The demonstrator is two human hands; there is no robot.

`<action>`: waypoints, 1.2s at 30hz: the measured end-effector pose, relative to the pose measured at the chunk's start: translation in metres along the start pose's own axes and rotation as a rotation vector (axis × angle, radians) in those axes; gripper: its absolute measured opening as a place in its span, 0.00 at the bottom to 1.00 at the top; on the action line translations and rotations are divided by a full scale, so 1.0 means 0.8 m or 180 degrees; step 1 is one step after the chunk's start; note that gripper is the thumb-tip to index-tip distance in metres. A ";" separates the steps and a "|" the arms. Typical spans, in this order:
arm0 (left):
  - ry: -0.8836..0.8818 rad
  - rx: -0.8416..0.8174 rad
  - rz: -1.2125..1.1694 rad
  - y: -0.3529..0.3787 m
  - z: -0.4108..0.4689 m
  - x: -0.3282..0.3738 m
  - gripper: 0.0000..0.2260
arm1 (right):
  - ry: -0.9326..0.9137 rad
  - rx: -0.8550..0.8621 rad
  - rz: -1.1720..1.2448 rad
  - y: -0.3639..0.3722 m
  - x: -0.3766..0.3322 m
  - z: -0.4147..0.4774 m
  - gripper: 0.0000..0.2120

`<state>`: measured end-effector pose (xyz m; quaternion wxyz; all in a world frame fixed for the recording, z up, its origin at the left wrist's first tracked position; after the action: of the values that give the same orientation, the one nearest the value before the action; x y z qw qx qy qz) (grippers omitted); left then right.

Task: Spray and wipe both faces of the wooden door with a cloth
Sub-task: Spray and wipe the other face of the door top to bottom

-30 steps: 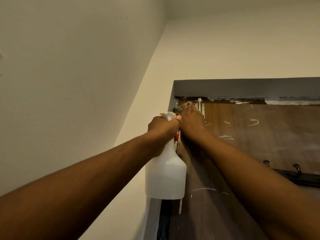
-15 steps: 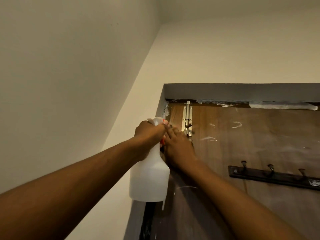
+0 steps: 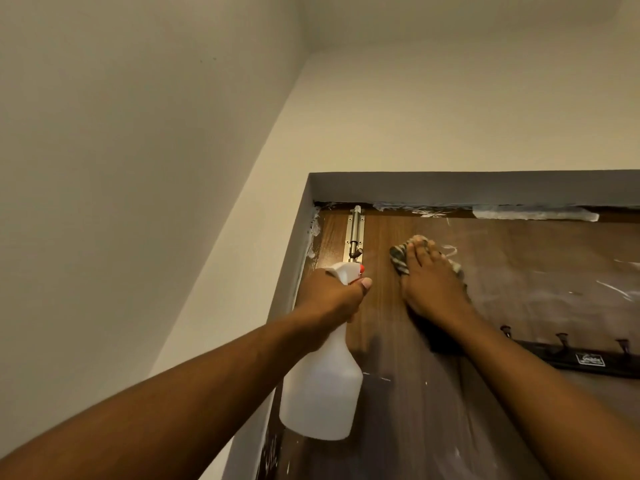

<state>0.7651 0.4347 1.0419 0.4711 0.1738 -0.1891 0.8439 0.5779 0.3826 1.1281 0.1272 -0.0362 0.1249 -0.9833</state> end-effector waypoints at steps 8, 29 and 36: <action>0.0015 0.0206 -0.0029 -0.006 0.012 0.025 0.24 | -0.0546 -0.0018 -0.0155 0.010 -0.067 0.081 0.31; 0.0214 0.0263 -0.0151 0.013 0.012 0.031 0.22 | -0.0857 -0.0032 -0.0053 -0.001 -0.035 0.080 0.27; 0.0157 0.0236 -0.0136 0.052 -0.001 0.041 0.25 | -0.0321 0.0279 -0.0136 -0.067 0.135 0.061 0.28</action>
<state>0.7132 0.4391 1.0502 0.4868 0.1742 -0.1423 0.8441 0.4654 0.3936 1.1931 0.1137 -0.0828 0.0744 -0.9873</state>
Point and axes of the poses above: each hand's wrist, its own z-axis towards the middle knuckle, its own y-axis out of the palm, x = y × z, the point moved 6 cm from there along z, towards the middle knuckle, and after that the axes turned 15 degrees about z, right-handed, at the moved point
